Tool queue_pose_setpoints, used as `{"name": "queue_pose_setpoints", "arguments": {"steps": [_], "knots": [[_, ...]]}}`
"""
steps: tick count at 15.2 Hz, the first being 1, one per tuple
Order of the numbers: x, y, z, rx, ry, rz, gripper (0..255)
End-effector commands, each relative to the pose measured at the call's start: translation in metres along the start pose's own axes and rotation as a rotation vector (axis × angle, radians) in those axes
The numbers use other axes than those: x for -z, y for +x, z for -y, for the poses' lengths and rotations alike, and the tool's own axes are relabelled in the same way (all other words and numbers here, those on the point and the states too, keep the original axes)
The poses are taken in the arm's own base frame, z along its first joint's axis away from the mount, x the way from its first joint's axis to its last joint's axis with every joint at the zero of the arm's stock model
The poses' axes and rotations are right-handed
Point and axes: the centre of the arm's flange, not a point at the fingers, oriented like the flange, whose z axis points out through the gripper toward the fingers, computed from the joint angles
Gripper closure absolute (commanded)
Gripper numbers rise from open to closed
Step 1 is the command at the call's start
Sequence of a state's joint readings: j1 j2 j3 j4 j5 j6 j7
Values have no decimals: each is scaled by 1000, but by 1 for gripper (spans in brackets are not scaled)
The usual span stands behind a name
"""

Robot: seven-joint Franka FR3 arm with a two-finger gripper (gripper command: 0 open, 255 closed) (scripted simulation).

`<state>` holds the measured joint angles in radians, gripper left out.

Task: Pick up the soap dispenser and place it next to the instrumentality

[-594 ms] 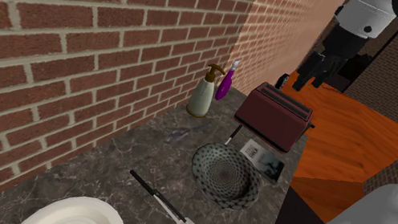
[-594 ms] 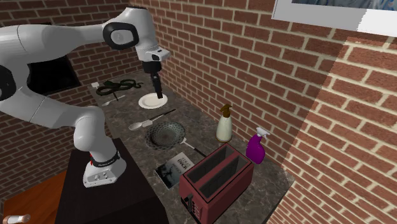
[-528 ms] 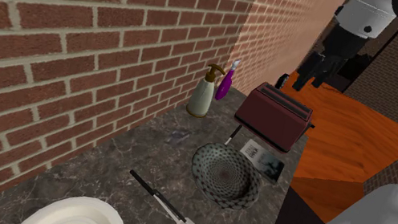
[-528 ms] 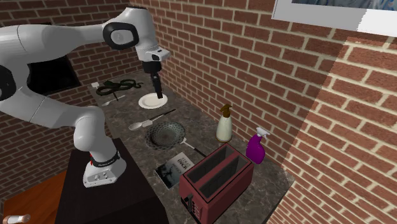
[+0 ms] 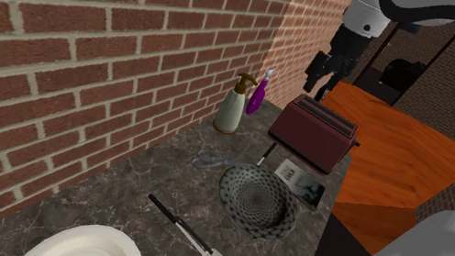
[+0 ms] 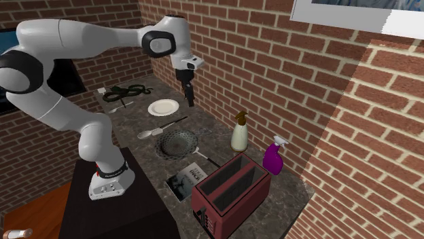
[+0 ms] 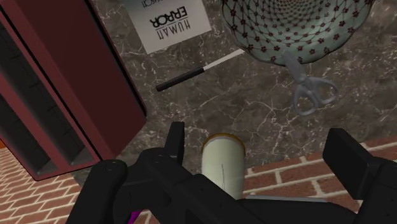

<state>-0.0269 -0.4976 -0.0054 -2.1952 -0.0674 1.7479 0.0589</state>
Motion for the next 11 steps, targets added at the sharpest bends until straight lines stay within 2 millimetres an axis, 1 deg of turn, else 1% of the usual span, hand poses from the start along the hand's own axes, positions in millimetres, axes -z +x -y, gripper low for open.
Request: {"name": "queue_pose_setpoints", "arguments": {"steps": [1, 11], "knots": [[-13, 27, 3, -4, 1, 5, 0], [-66, 151, 7, -24, 6, 28, 0]]}}
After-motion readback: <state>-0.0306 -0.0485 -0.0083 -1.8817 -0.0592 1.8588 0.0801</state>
